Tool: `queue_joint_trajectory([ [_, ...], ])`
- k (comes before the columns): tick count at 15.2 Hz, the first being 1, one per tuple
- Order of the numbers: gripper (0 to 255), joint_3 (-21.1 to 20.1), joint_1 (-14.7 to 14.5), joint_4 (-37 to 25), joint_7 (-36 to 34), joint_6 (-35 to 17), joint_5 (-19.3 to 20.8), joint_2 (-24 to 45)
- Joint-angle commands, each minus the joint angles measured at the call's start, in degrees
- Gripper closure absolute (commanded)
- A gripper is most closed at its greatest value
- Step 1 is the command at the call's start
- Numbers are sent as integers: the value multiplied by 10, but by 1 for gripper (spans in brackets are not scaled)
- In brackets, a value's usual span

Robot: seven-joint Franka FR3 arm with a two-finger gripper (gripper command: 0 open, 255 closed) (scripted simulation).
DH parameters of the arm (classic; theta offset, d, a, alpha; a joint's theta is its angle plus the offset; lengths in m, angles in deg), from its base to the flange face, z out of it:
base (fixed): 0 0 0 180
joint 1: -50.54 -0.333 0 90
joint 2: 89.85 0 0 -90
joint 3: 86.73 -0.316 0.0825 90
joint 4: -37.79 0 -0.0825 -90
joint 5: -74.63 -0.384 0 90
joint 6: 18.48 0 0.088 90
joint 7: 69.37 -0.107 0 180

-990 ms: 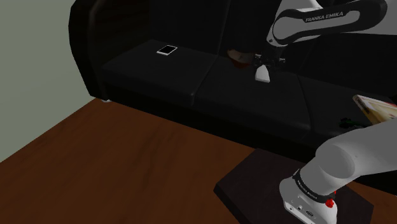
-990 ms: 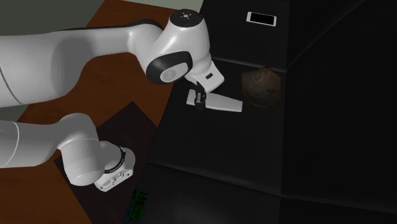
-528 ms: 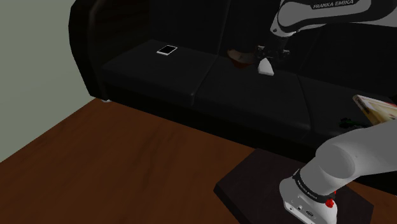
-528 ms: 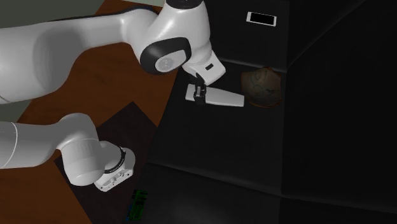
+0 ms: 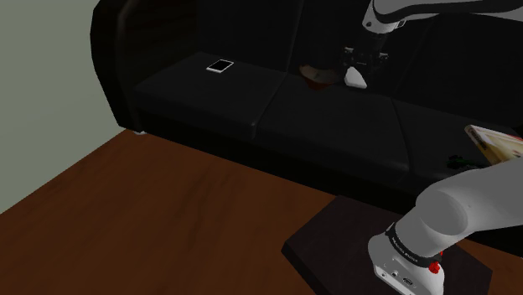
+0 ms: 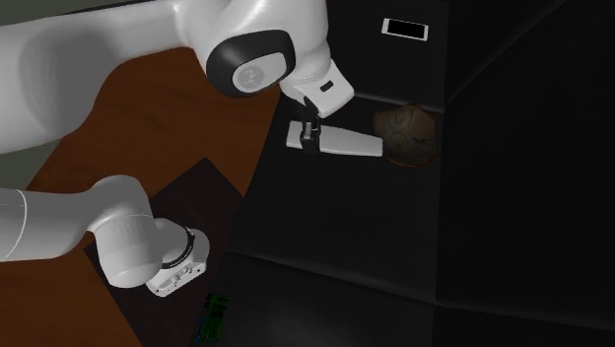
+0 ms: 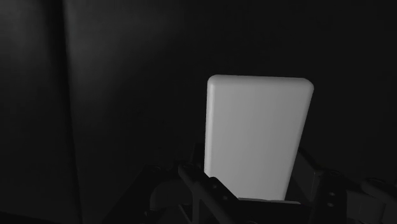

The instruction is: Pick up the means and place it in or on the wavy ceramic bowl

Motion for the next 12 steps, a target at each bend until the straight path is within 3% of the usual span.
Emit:
queue_joint_trajectory([
  [1,255,-1,0,-13,0,13,-1,0],
  [12,255,10,7,-288,20,29,-3,257],
])
